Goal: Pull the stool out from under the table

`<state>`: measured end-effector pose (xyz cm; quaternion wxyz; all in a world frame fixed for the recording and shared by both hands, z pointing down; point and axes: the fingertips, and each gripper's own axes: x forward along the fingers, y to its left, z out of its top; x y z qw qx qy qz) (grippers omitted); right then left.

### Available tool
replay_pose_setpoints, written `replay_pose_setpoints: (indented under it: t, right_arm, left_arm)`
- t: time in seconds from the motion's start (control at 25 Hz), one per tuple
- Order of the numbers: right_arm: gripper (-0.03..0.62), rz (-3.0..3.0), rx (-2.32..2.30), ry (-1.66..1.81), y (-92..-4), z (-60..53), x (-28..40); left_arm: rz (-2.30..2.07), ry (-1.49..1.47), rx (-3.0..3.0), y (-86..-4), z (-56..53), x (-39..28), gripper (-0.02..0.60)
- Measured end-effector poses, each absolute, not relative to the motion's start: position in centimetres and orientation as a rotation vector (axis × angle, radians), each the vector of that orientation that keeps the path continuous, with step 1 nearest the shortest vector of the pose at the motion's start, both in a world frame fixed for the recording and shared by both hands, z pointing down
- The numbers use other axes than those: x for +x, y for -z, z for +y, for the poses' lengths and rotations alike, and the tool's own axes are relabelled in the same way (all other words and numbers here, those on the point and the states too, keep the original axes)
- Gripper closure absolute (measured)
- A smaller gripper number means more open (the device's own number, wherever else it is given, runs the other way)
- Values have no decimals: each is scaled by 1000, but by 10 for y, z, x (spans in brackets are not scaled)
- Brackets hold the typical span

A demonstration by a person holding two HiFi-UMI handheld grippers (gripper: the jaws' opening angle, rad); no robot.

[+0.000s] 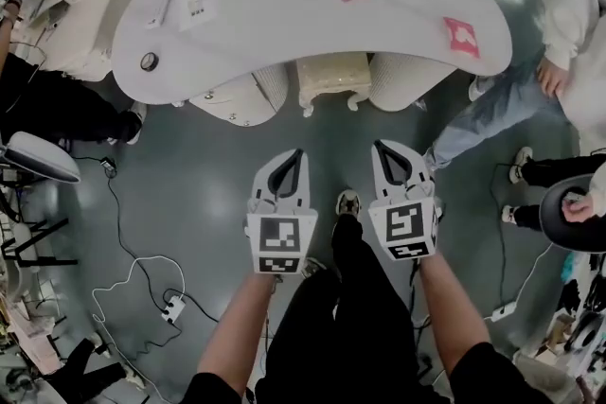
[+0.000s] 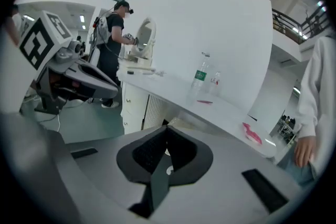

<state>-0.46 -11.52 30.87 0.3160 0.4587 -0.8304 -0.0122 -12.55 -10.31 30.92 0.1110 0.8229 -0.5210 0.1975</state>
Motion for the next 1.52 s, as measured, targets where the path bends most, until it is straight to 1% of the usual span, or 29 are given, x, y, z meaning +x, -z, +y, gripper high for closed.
replay_pose_setpoints:
  t: [0.32, 0.6, 0.72, 0.76, 0.8, 0.84, 0.88, 0.92, 1.04, 1.12, 1.28, 1.44, 1.52]
  right_arm:
    - [588, -2125, 1157, 126, -448, -193, -1]
    - [588, -2070, 1166, 172, -531, -239, 16]
    - [586, -1998, 1120, 230, -568, -256, 30]
    - [575, -1977, 1088, 255, -581, -263, 33]
    - [493, -1958, 1053, 282, -593, -270, 35]
    - [443, -1940, 1016, 314, -604, -277, 37]
    - [428, -1918, 982, 353, -615, -283, 39]
    - [420, -1895, 951, 398, -625, -288, 40]
    - [393, -1839, 869, 505, -653, -300, 40]
    - [374, -1807, 821, 542, -668, -308, 39]
    - [334, -1718, 762, 650, -680, -339, 41]
    - [318, -1597, 586, 813, -704, -364, 28]
    - [312, -1553, 520, 840, -717, -374, 22]
  left_arm:
    - [-1525, -744, 2480, -445, -187, -124, 575]
    - [-1528, -958, 2442, -544, -235, -129, 575]
    - [-1493, -1110, 2491, -575, -257, -124, 570]
    - [-1475, -1169, 2515, -583, -265, -122, 491]
    - [-1463, -1222, 2536, -591, -274, -119, 457]
    - [-1459, -1269, 2554, -598, -282, -117, 454]
    - [-1461, -1315, 2571, -605, -291, -114, 440]
    - [-1464, -1365, 2589, -612, -299, -112, 414]
    - [-1460, -1523, 2636, -638, -320, -104, 371]
    - [-1430, -1640, 2658, -652, -328, -99, 326]
    - [-1328, -1950, 2674, -676, -346, -90, 247]
    - [-1203, -2274, 2629, -701, -370, -93, 192]
    - [-1153, -2390, 2597, -712, -380, -93, 179]
